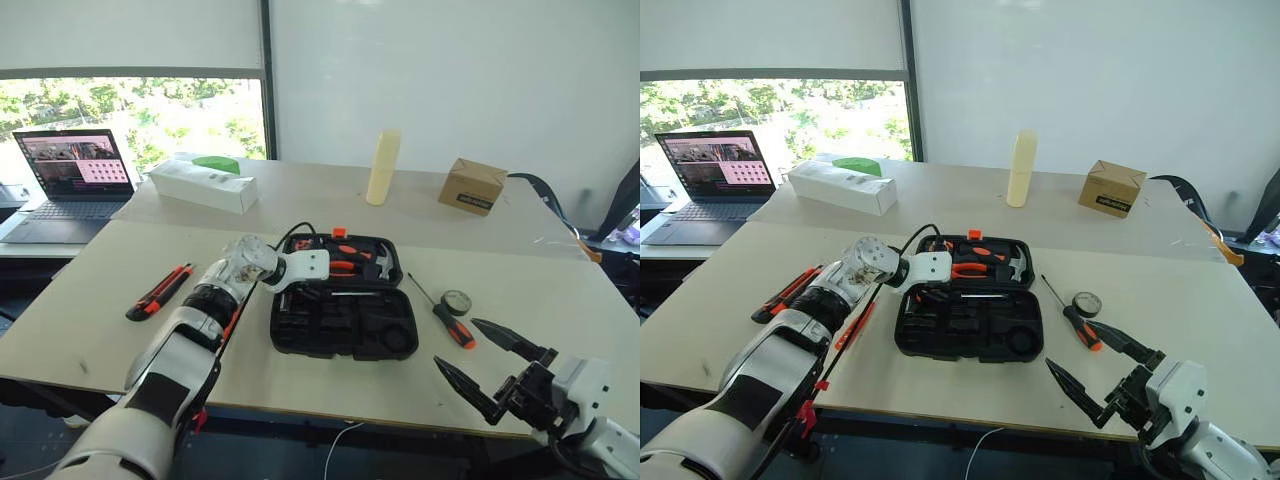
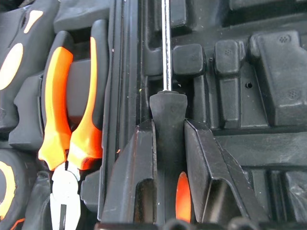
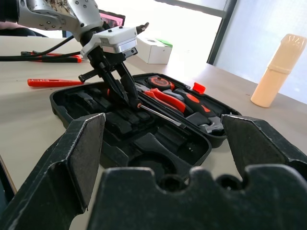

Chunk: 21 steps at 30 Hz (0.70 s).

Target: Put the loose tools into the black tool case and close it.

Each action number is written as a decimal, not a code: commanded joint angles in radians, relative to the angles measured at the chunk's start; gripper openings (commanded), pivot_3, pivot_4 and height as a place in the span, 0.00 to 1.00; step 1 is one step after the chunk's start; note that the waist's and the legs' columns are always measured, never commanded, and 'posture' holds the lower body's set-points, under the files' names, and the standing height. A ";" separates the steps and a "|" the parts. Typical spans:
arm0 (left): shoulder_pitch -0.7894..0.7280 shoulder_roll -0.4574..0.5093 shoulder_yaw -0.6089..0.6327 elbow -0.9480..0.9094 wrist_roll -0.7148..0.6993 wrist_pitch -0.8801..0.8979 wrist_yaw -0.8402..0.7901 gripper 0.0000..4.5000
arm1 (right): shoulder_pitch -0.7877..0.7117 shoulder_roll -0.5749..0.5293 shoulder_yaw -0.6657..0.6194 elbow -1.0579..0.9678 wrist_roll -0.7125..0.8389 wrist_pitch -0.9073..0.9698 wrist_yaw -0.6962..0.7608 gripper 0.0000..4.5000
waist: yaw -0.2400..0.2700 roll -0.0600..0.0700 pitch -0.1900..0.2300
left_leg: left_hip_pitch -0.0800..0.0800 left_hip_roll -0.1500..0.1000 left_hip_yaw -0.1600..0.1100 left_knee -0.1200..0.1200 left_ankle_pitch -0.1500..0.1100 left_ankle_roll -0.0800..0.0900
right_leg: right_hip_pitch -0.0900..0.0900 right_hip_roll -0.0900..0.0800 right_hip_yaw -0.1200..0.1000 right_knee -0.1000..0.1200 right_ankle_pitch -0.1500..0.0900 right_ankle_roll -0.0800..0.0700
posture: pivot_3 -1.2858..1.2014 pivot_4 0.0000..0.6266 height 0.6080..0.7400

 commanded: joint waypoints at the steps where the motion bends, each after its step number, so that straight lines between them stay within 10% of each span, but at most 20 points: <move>1: -0.044 -0.006 -0.012 0.014 0.043 -0.023 0.047 0.13 | 0.004 0.010 -0.002 -0.047 0.002 -0.010 -0.015 1.00 | 0.000 0.000 0.000 | 0.000 0.000 0.000 0.000 0.000 0.000 | 0.000 0.000 0.000 0.000 0.000 0.000 | 0.52 0.24 1.00; 8: -0.046 -0.013 0.081 -0.101 -0.075 -0.018 -0.036 0.62 | 0.015 0.018 0.014 -0.063 0.002 -0.004 -0.027 1.00 | 0.001 0.000 0.000 | -0.002 0.000 -0.002 0.005 -0.001 0.002 | 0.000 0.000 0.000 0.003 0.000 0.000 | 0.52 0.24 1.00; 14: -0.018 0.042 0.144 -0.199 -0.153 0.000 -0.102 0.62 | 0.018 0.016 0.018 -0.068 0.003 -0.001 -0.034 1.00 | -0.006 0.001 0.000 | -0.005 0.000 -0.005 0.006 -0.001 0.002 | -0.002 0.000 -0.001 0.002 0.000 0.001 | 0.52 0.24 1.00; 21: 0.045 0.060 0.153 -0.043 -0.131 -0.049 -0.016 0.14 | -0.004 0.017 0.030 -0.063 -0.009 0.002 -0.054 1.00 | -0.006 0.002 -0.001 | -0.002 0.000 -0.005 0.006 -0.001 0.002 | 0.000 0.000 0.000 0.004 0.000 0.001 | 0.52 0.24 1.00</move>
